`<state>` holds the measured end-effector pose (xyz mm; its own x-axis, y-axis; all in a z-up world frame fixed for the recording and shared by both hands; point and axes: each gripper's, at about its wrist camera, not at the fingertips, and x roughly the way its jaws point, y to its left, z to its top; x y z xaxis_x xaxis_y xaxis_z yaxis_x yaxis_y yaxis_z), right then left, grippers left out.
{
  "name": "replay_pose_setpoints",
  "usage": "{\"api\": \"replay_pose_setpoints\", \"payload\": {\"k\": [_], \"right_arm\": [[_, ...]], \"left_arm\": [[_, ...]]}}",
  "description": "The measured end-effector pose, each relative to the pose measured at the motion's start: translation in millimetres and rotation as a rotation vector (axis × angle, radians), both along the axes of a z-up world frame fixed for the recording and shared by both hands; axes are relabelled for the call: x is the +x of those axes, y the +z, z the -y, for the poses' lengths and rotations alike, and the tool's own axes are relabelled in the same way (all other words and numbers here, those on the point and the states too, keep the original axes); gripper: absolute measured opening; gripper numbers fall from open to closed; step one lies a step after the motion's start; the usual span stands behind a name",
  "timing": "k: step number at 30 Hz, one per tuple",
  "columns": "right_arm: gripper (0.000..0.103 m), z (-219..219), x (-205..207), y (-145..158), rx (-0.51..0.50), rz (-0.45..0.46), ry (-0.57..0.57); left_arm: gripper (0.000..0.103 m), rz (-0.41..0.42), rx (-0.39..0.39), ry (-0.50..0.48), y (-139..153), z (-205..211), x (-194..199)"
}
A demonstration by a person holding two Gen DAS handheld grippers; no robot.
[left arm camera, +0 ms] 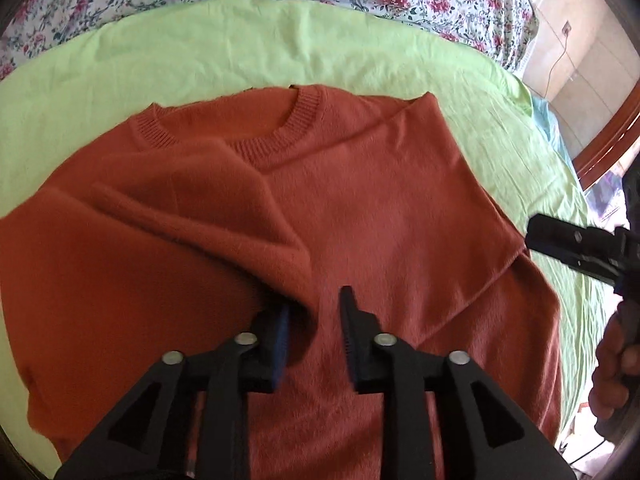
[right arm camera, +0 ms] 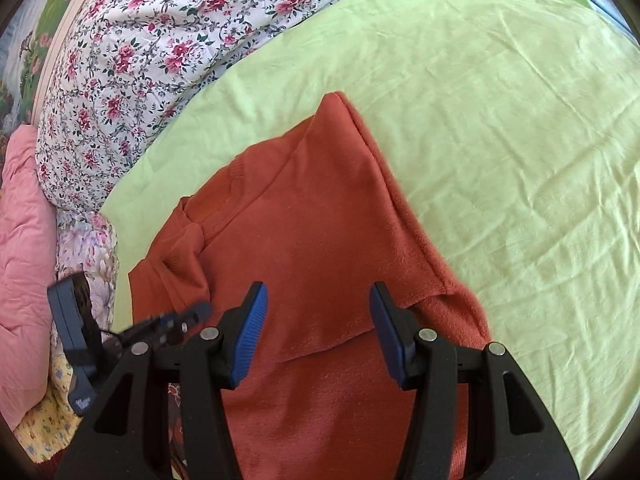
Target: Fold small clothes
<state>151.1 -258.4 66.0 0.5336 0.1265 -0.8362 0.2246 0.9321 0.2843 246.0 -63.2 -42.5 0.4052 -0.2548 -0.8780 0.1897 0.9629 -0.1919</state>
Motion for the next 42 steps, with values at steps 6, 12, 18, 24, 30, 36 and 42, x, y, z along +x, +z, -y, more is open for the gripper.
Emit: {"api": "replay_pose_setpoints", "payload": {"k": [6, 12, 18, 24, 30, 36, 42], "right_arm": [[0.054, -31.0, 14.4, -4.6, -0.015, 0.007, 0.11], [0.054, -103.7, 42.4, -13.0, -0.101, 0.019, 0.347], [0.054, -175.1, 69.2, -32.6, -0.209, 0.025, 0.563], [0.037, -207.0, 98.2, -72.9, -0.366, -0.056, 0.649], [0.006, -191.3, 104.5, -60.6, -0.317, -0.02, 0.599], [0.005, -146.4, 86.6, -4.4, -0.179, 0.125, 0.437], [0.005, -52.4, 50.9, -8.5, -0.056, 0.12, 0.129]], "left_arm": [[0.046, 0.028, 0.03, 0.062, 19.3, -37.8, -51.4], [0.046, 0.043, 0.177, 0.31, 25.8, -121.1, -84.2], [0.049, -0.034, 0.249, 0.485, 0.3, -182.8, -91.3], [0.05, -0.047, 0.236, 0.494, -7.1, -189.1, -100.4], [0.05, -0.051, 0.204, 0.486, -15.6, -194.2, -107.4], [0.05, -0.053, 0.217, 0.509, -14.3, -195.8, -94.4], [0.05, -0.046, 0.218, 0.493, -16.7, -183.5, -88.9]]}}
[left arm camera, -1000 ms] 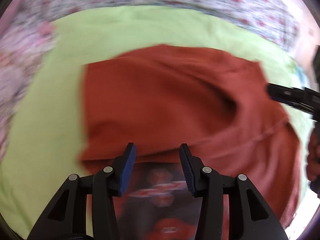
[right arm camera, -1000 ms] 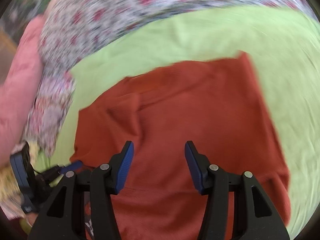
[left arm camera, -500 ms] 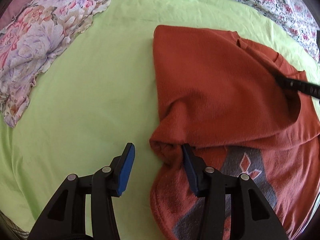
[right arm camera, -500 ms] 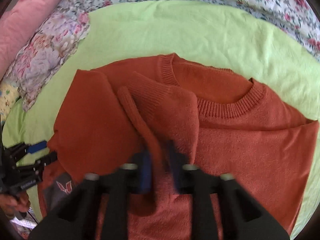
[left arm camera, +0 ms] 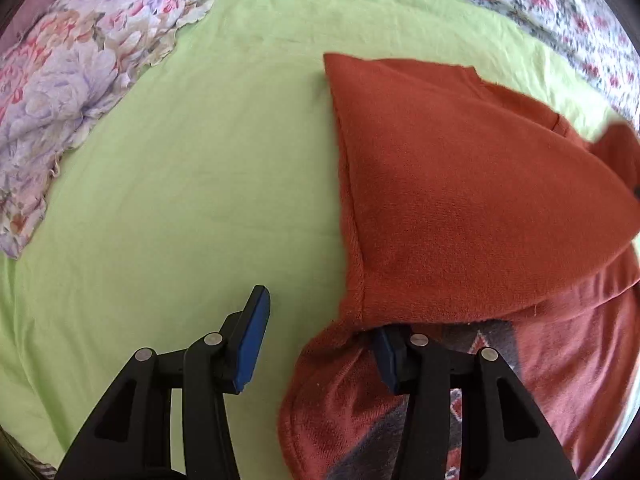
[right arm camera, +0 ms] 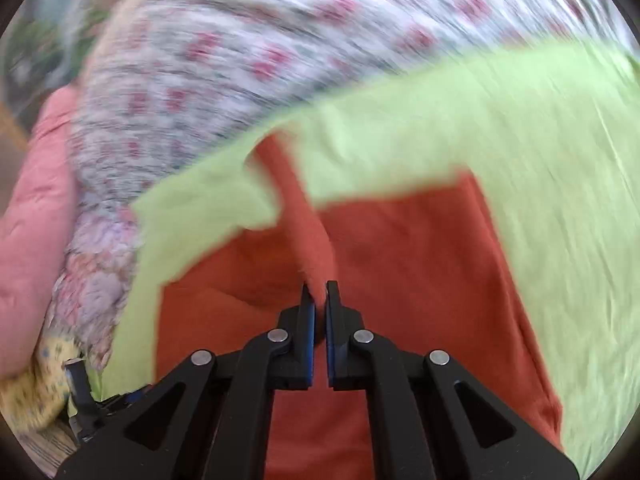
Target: Fold small clothes
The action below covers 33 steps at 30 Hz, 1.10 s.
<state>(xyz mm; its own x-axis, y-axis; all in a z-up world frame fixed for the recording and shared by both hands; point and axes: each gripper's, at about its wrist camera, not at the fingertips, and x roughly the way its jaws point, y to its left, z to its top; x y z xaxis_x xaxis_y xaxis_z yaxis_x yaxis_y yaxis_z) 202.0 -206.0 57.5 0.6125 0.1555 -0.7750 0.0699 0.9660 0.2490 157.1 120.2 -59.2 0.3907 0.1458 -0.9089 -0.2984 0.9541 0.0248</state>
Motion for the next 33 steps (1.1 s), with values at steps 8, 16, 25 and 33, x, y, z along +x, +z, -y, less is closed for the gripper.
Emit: {"api": "replay_pose_setpoints", "payload": {"k": [8, 16, 25, 33], "right_arm": [[0.009, 33.9, -15.7, -51.2, 0.105, -0.153, -0.095], [0.038, 61.9, -10.1, -42.7, 0.213, -0.085, -0.199], [0.005, 67.4, -30.7, -13.9, 0.111, 0.025, -0.193], [0.005, 63.6, -33.4, -43.3, 0.005, -0.091, -0.171]], "left_arm": [[0.05, -0.006, -0.033, 0.024, -0.9, -10.6, -1.8], [0.05, -0.003, -0.096, 0.077, -3.5, -26.1, -3.7], [0.054, 0.0, -0.119, 0.097, -5.5, -33.2, -5.2], [0.055, 0.008, -0.173, 0.129, -6.5, -43.5, -4.8]]}}
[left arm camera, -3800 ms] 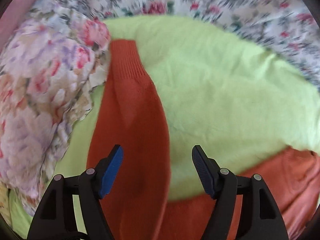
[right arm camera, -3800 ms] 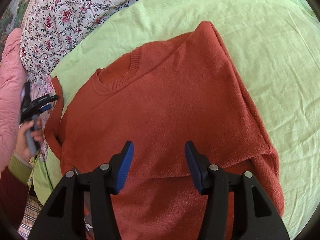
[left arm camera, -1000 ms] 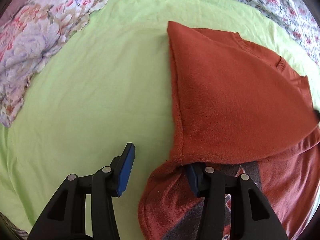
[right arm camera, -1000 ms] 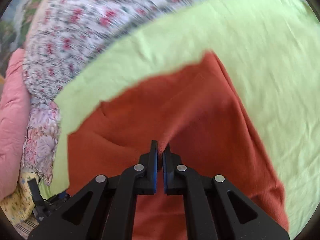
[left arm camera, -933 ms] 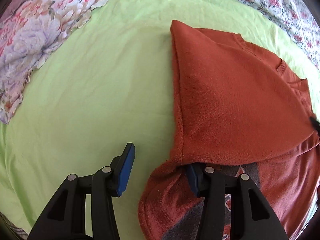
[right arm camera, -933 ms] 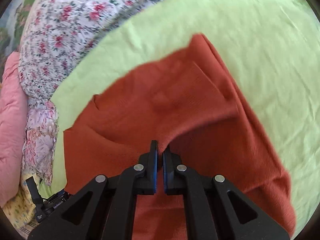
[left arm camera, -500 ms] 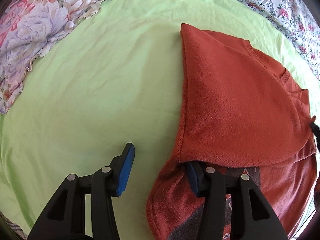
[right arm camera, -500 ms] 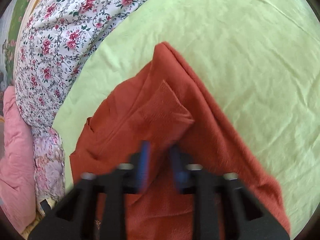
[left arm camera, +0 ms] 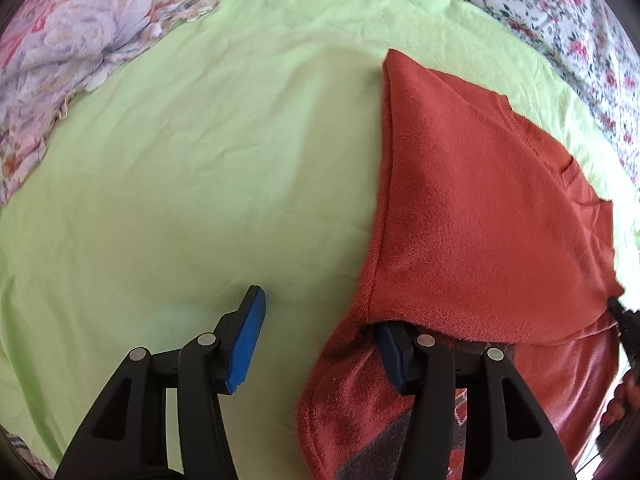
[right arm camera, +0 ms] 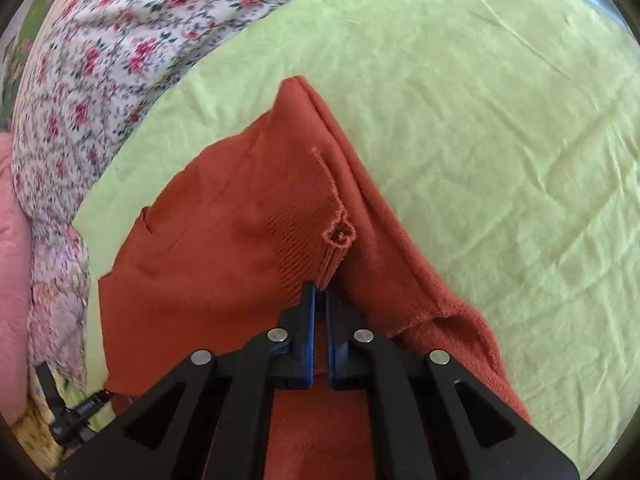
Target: Fold small clothes
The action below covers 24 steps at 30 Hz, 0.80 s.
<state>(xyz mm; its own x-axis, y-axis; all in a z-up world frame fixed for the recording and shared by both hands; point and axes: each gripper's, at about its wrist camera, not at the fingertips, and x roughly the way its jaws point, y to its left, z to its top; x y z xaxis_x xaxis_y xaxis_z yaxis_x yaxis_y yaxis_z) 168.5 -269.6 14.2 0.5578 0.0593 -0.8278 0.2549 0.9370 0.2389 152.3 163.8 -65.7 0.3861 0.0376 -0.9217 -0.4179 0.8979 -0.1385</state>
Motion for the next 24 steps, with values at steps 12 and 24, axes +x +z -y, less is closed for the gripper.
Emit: {"api": "replay_pose_setpoints", "payload": {"k": [12, 24], "right_arm": [[0.04, 7.5, 6.4, 36.4, -0.065, 0.029, 0.056], [0.028, -18.5, 92.9, -0.5, -0.276, -0.102, 0.277]], "left_arm": [[0.053, 0.062, -0.144, -0.141, 37.0, -8.5, -23.2], [0.056, -0.042, 0.051, 0.008, 12.6, -2.4, 104.8]]}}
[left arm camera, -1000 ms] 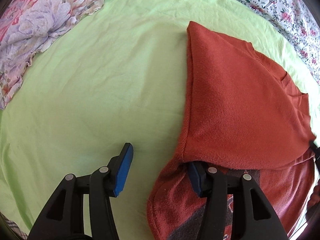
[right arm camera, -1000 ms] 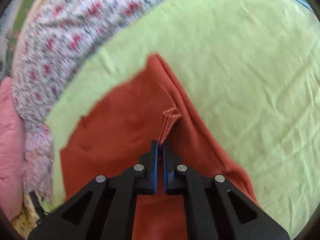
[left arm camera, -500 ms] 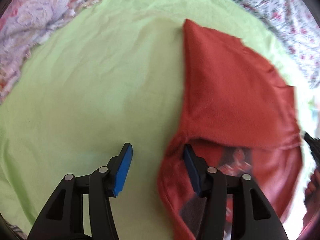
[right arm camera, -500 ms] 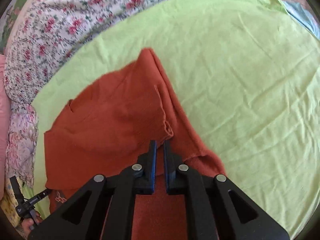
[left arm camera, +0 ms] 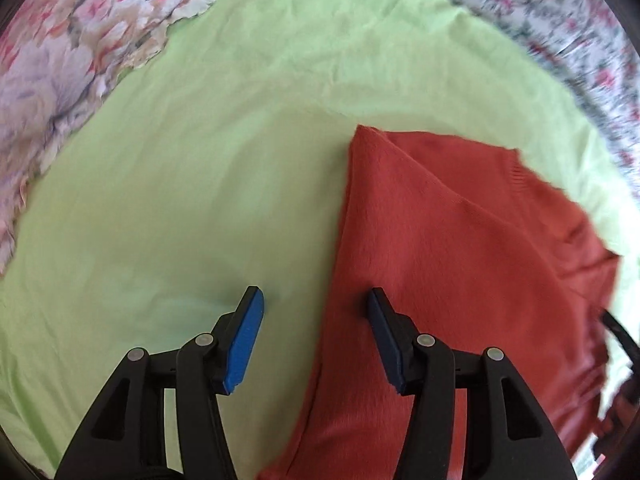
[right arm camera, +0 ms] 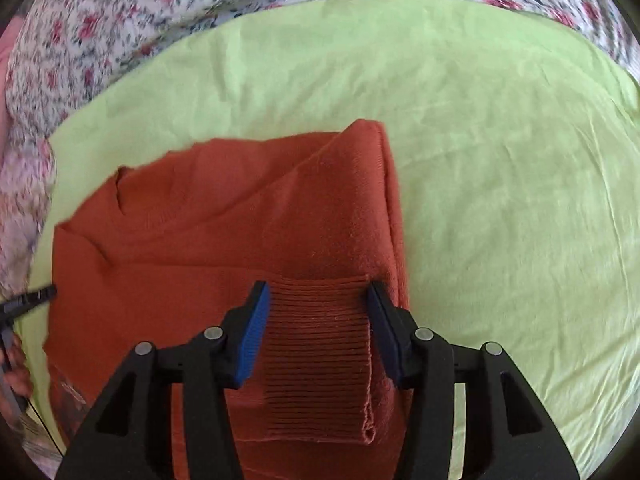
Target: Fold small clothes
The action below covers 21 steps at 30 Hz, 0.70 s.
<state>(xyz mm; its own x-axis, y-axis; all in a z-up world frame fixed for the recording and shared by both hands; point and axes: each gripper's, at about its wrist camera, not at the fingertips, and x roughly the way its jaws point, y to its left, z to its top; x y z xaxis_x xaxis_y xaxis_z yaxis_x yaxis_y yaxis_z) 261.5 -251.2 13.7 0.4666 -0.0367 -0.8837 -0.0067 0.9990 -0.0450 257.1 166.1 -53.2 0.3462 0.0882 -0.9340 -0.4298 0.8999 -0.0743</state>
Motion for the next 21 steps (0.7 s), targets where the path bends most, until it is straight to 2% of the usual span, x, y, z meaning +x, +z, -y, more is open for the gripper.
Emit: {"api": "replay_pose_setpoints", "payload": {"k": [1, 2, 3, 5, 7, 10, 13, 15, 16, 18, 21], "right_arm": [[0.01, -0.8, -0.9, 1.0, -0.021, 0.0, 0.02], [0.004, 1.0, -1.4, 2.1, -0.014, -0.004, 0.03], [0.004, 5.6, -5.1, 9.2, 0.02, 0.02, 0.038], [0.004, 13.3, -10.1, 23.9, 0.026, 0.072, 0.033], [0.004, 24.9, -13.0, 27.8, 0.047, 0.09, 0.011], [0.004, 37.6, -4.5, 3.1, 0.082, -0.019, -0.01], [0.011, 33.7, -8.9, 12.8, 0.085, -0.002, 0.002], [0.038, 33.4, -21.4, 23.6, 0.112, 0.007, -0.015], [0.043, 32.4, -31.8, 31.0, 0.125, 0.031, -0.022], [0.045, 30.1, -61.2, 48.9, 0.135, 0.086, -0.026], [0.045, 19.1, -92.6, 61.7, 0.138, 0.108, -0.014]], "left_arm": [[0.056, -0.009, 0.02, 0.003, -2.0, 1.1, 4.4], [0.057, -0.012, 0.034, 0.009, -2.8, 1.9, 7.7], [0.057, -0.014, 0.052, 0.02, -2.8, 1.8, 11.1], [0.059, -0.019, 0.071, 0.032, -3.6, 1.8, 15.5], [0.061, -0.019, 0.083, 0.059, -4.9, 0.2, 18.5], [0.062, -0.023, 0.084, 0.084, -6.2, 1.7, 24.1], [0.062, -0.02, 0.093, 0.068, -2.7, 5.1, 21.3], [0.062, -0.023, 0.088, 0.048, 2.6, 7.1, 7.0], [0.062, -0.026, 0.081, 0.041, 5.6, 8.4, -0.5], [0.061, -0.02, 0.064, 0.027, 15.4, 12.3, -23.9], [0.06, 0.001, 0.036, -0.019, 33.0, 19.0, -80.5]]}}
